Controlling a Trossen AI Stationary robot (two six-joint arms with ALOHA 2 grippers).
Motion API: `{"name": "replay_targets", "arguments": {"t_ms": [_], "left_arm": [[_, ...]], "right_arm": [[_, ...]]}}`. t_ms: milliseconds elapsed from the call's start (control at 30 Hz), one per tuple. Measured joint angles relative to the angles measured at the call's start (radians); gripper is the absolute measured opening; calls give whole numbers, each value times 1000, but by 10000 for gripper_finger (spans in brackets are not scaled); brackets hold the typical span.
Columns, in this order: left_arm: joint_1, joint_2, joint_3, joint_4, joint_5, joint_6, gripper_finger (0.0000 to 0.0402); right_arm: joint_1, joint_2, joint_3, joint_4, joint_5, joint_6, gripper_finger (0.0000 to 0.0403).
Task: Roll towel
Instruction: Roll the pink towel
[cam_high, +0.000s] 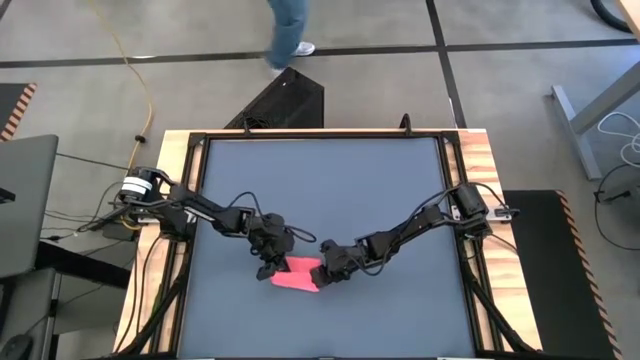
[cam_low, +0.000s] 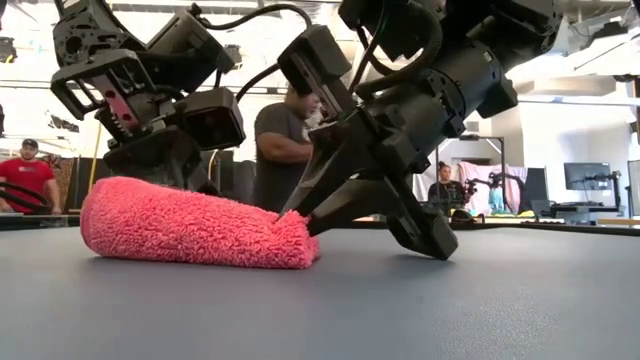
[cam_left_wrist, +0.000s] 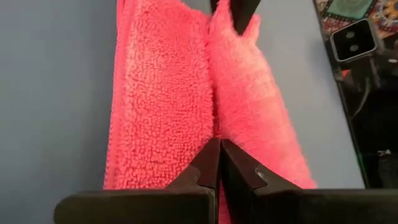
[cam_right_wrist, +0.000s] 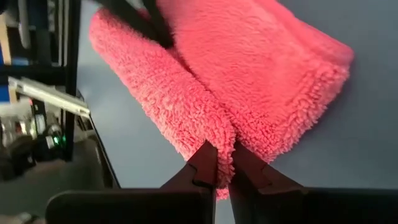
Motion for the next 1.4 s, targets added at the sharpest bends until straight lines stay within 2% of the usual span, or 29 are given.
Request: {"name": "replay_targets", "arguments": {"t_ms": [100, 433, 700, 867, 1000, 1167, 1300, 1400], "left_arm": [[0, 0, 0, -19, -15, 15, 0], [0, 0, 0, -43, -63, 47, 0], [16, 0, 0, 81, -49, 32, 0], [38, -1, 0, 93, 22, 33, 6], [72, -4, 0, 92, 75, 25, 29], [131, -72, 0, 68, 64, 17, 55], [162, -155, 0, 52, -4, 22, 58], [144, -190, 0, 51, -12, 22, 58]], "right_arm": [[-5, 0, -1, 41, 7, -59, 51], [-21, 0, 2, -13, 11, 56, 52], [-31, 0, 2, -20, 11, 75, 56], [-34, 0, 2, -20, 9, 84, 81], [-42, 0, 2, -21, 1, 104, 110], [-46, 0, 2, -21, -2, 105, 145], [-45, 0, 2, -21, -3, 103, 166], [-47, 0, 2, -21, -3, 102, 177]]}}
